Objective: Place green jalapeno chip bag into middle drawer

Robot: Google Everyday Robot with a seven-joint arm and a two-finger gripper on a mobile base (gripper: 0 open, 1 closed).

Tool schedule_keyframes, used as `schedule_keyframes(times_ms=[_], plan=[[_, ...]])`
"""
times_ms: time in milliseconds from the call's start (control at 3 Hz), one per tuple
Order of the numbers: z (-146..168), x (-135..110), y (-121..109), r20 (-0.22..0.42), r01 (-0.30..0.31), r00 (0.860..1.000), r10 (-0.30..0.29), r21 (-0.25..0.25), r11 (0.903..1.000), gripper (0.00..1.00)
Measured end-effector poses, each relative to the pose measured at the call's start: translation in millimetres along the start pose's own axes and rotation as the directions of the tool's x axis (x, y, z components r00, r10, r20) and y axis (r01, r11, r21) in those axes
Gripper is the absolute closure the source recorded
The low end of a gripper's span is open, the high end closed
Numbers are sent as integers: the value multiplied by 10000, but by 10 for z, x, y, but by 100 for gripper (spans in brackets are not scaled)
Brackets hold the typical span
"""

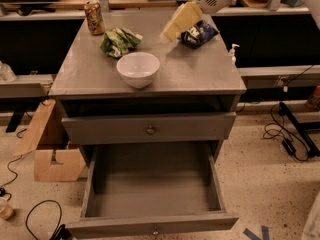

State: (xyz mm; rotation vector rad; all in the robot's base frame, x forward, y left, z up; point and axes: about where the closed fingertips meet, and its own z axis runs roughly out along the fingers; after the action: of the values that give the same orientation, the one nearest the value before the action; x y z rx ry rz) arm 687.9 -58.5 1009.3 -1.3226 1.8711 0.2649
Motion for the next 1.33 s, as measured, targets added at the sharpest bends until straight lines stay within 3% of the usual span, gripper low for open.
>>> schedule_keyframes(times_ms=[333, 667, 1000, 1333], plan=[[26, -4, 7, 38, -9, 10000, 9, -25, 10000, 0], [470, -88, -20, 610, -184, 9979, 206, -356, 9992, 0], [1193, -224, -70, 1382, -460, 9887, 581, -896, 9949, 0], [1692, -299, -112, 1971, -652, 9763, 894, -1259, 9899, 0]])
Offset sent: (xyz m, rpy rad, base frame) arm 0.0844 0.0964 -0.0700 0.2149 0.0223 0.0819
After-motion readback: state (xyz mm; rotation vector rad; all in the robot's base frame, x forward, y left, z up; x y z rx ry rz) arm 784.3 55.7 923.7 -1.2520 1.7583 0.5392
